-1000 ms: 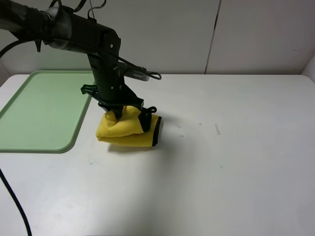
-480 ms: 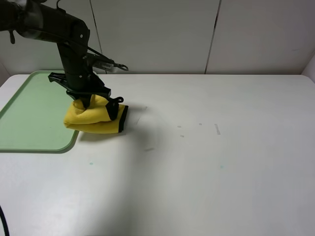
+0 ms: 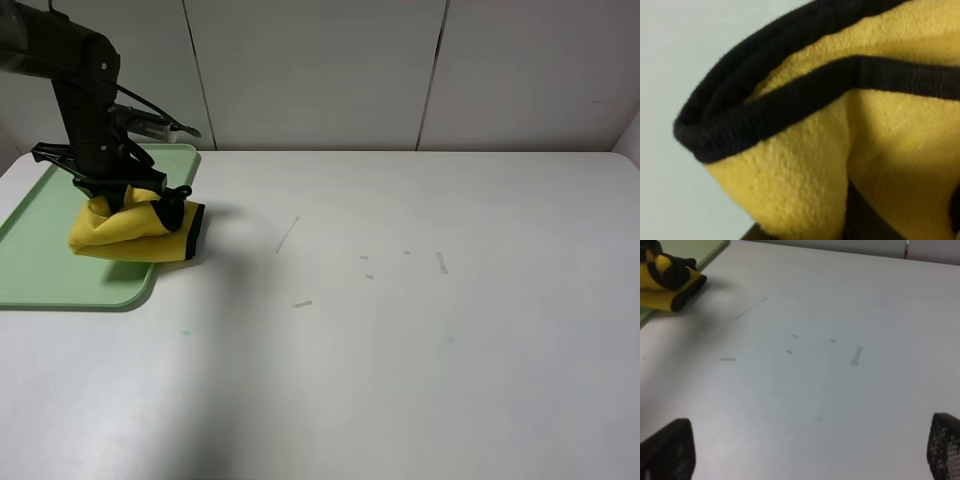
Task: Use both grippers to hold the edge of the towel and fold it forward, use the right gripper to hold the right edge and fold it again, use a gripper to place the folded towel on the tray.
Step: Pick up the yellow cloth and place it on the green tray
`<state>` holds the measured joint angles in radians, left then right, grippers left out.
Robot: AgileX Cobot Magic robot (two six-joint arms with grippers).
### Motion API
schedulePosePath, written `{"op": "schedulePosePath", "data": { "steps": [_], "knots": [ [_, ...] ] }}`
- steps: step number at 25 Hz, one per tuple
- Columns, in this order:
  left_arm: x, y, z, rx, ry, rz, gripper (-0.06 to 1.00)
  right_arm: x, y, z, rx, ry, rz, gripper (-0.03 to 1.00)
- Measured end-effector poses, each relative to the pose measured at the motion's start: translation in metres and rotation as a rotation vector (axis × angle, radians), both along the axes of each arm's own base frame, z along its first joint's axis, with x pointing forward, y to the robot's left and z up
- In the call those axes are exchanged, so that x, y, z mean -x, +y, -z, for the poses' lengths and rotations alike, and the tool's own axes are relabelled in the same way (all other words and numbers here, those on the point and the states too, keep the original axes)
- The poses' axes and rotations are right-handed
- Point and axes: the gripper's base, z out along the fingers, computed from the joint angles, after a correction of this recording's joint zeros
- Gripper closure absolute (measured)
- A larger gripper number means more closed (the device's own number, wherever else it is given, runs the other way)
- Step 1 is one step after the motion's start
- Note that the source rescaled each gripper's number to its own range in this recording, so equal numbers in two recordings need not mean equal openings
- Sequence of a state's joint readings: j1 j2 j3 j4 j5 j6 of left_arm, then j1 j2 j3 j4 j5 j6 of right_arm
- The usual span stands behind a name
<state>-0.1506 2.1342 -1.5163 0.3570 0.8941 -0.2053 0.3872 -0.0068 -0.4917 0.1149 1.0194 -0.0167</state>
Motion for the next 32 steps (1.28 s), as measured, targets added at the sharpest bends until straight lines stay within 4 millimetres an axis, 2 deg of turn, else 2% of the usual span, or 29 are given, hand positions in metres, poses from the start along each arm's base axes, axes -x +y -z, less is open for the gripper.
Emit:
{"op": "schedulePosePath", "data": {
  "steps": [11, 23, 24, 26, 28, 29, 30, 32],
  "knots": [
    [-0.003, 0.047, -0.002, -0.058, -0.003, -0.065, 0.83, 0.0, 0.0, 0.0, 0.0, 0.0, 0.0, -0.03],
    [-0.004, 0.054, -0.002, -0.071, -0.014, -0.066, 0.82, 0.0, 0.0, 0.0, 0.0, 0.0, 0.0, -0.03],
    [-0.004, 0.054, -0.002, -0.071, -0.014, -0.066, 0.77, 0.0, 0.0, 0.0, 0.0, 0.0, 0.0, -0.03],
    [-0.004, 0.054, -0.002, -0.071, -0.013, -0.062, 0.58, 0.0, 0.0, 0.0, 0.0, 0.0, 0.0, -0.03],
    [-0.004, 0.054, -0.002, -0.072, -0.008, -0.047, 0.26, 0.0, 0.0, 0.0, 0.0, 0.0, 0.0, -0.03],
    [-0.004, 0.054, -0.002, -0.072, -0.007, -0.042, 0.15, 0.0, 0.0, 0.0, 0.0, 0.0, 0.0, -0.03],
    [-0.004, 0.054, -0.002, -0.073, -0.006, -0.04, 0.07, 0.0, 0.0, 0.0, 0.0, 0.0, 0.0, -0.03],
    [-0.004, 0.054, -0.002, -0.073, -0.006, -0.039, -0.01, 0.0, 0.0, 0.0, 0.0, 0.0, 0.0, -0.03]
  ]
}}
